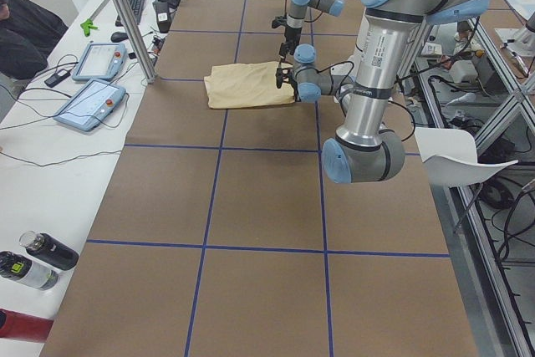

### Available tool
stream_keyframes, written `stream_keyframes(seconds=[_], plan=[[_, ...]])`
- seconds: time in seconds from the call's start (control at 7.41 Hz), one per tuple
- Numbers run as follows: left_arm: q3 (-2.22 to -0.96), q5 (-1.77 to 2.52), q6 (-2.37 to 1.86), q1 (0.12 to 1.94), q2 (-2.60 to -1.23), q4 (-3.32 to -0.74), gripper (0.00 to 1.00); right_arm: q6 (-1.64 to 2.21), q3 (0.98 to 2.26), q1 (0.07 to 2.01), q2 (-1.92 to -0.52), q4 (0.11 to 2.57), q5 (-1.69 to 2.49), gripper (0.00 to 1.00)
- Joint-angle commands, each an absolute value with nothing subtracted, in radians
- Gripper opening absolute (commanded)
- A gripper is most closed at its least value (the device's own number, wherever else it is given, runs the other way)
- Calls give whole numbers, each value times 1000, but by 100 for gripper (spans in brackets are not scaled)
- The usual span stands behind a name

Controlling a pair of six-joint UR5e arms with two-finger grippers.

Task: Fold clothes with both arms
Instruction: 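Grasp the near shirt corners with both grippers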

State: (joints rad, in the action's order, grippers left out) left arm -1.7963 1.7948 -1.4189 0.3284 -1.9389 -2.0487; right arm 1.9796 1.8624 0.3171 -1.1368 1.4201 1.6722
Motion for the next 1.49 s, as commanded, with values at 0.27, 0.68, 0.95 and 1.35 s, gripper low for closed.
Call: stream_keyframes(seconds=[0.27,0.68,0.95,1.35], plan=[[-1798,1795,-1420,328,-1939,-2049,0,2193,1830,268,-1046,1529,1667,73],[-1799,1795,-1420,328,-1940,-2049,0,2197,1796,267,-1043,1522,1655,71],[-1799,1795,-1419,327,-1940,-2049,0,2198,1790,267,-1042,1520,1645,67],[-1805,1795,-1419,328,-1940,-2049,0,2252,1731,267,-981,1519,1618,59]])
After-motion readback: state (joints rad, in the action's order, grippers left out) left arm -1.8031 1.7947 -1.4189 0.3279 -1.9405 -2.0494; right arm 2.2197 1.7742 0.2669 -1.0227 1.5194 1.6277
